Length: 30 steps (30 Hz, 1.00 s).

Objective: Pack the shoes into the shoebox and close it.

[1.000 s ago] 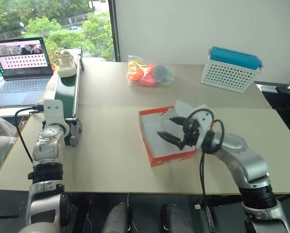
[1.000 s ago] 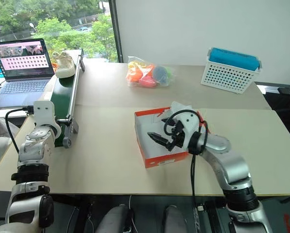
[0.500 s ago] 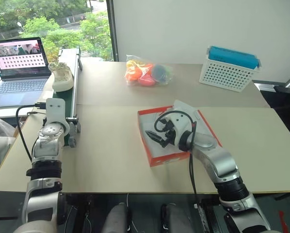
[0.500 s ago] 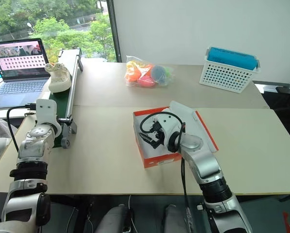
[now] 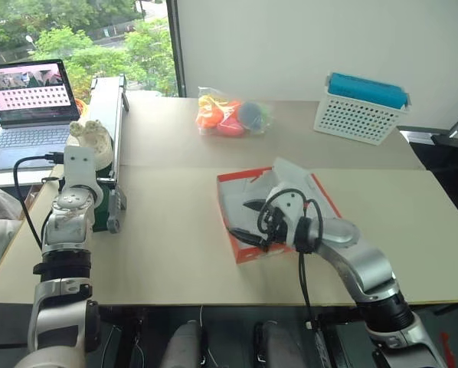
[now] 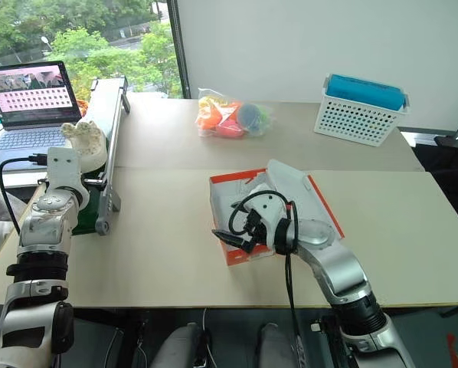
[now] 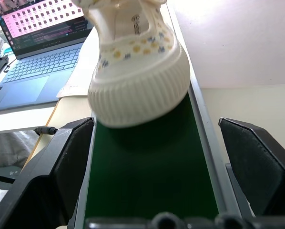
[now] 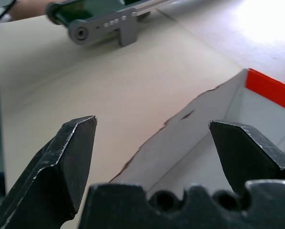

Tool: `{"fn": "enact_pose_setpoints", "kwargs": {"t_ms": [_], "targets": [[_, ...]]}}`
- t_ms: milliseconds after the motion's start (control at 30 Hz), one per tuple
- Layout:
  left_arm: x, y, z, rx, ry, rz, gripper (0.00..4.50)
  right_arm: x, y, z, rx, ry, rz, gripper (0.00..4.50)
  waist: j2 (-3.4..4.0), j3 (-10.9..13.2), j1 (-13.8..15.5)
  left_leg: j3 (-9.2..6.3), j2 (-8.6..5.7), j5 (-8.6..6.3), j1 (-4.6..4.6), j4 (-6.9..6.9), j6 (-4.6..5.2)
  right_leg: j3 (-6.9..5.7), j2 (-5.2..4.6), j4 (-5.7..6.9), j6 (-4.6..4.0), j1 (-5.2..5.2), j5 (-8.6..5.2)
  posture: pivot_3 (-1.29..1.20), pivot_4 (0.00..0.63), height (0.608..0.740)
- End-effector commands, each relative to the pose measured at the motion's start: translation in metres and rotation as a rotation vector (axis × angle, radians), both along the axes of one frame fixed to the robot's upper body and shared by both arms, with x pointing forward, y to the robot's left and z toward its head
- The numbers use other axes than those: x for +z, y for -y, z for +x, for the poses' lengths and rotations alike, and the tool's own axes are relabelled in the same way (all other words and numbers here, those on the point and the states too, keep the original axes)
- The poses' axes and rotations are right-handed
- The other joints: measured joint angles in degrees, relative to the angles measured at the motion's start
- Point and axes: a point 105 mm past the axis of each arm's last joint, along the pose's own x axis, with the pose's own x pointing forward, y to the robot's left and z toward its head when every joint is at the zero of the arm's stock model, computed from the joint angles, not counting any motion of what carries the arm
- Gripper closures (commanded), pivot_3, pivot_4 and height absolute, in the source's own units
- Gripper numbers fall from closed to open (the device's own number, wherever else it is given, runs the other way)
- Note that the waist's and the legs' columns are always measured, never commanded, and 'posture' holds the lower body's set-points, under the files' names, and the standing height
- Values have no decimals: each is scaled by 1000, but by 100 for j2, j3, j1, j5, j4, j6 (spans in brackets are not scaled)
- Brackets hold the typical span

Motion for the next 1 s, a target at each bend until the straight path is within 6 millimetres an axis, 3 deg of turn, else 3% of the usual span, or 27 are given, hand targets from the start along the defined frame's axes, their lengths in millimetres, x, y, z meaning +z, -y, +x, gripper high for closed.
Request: {"fn": "enact_pose_setpoints", "kwargs": {"t_ms": [33,267,433,533,900,1000], "targets": [[15,1,-1,-3,43,25,0,12,-4,-3,60,61,1,69,0,0,8,0,0,0,0,0,0,0,0,0,0,0,0,0,150,699],[17,1,-3,2,47,18,0,15,-10,-1,66,70,24,69,-1,1,29,0,0,0,-1,0,-1,0,-1,0,0,0,0,0,150,699],[7,10,0,-26,10,-43,0,16,-10,1,53,78,28,69,-1,1,70,-1,-2,0,0,2,-1,-2,-4,0,0,4,0,0,150,699],[6,16,2,-45,11,-65,776,18,-8,3,38,86,28,0,-1,1,87,-4,-2,1,3,2,-2,-3,-4,0,0,7,0,0,150,699],[2,17,4,-50,-7,-64,4378,20,-5,9,-7,98,24,0,-1,0,68,-3,-2,2,17,0,-3,-2,-4,2,-1,16,0,0,150,699],[0,17,4,-45,-13,-69,4378,19,-3,11,-21,99,17,0,-1,0,75,-3,-2,1,18,0,-3,-2,-5,1,0,18,0,0,150,699]]}}
